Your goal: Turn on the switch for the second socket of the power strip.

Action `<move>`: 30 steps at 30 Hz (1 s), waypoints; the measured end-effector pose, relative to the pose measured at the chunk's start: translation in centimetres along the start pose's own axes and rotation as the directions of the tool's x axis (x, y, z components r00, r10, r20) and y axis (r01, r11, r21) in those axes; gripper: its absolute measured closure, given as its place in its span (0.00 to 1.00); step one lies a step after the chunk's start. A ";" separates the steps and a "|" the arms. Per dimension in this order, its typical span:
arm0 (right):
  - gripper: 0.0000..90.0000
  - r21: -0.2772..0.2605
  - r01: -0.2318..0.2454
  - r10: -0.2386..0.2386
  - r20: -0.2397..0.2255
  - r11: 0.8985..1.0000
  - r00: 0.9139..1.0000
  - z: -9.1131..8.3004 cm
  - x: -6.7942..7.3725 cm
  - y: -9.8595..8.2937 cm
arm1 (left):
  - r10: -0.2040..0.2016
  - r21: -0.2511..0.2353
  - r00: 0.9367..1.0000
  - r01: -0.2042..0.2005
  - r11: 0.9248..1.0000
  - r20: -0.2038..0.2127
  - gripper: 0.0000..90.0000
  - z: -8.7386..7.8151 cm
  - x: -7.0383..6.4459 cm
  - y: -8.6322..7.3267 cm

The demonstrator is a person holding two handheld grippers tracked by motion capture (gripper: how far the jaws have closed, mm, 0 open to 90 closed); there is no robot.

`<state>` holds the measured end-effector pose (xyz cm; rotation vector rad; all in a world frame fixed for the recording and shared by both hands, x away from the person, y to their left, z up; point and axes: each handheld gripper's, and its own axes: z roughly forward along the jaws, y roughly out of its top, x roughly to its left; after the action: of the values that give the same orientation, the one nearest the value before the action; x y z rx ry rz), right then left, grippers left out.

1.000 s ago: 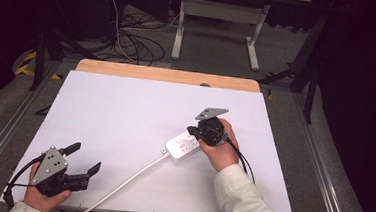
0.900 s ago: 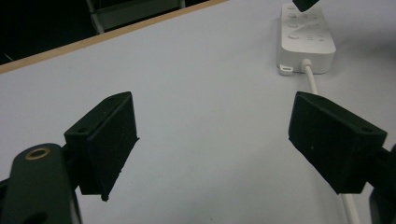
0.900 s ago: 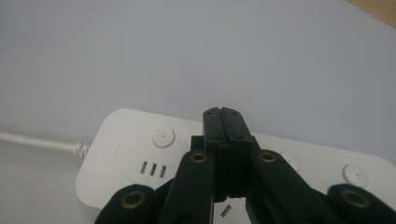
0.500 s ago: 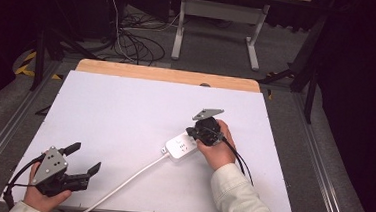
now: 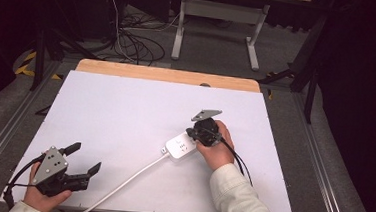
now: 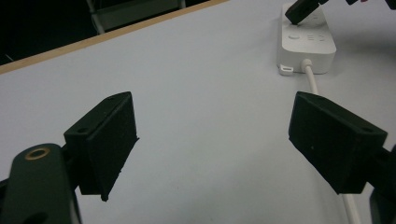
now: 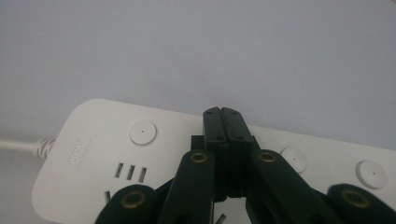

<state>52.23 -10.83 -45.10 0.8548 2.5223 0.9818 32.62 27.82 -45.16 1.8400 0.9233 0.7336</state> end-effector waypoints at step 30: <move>1.00 0.003 -0.031 0.031 0.045 1.000 0.998 0.0 0.6 -0.4 | 0.002 0.006 1.000 -0.002 1.000 0.003 0.18 0.1 -0.2 0.0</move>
<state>51.64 -10.69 -45.45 0.9099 2.4809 0.9566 32.62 27.63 -45.22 1.8464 0.9228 0.7297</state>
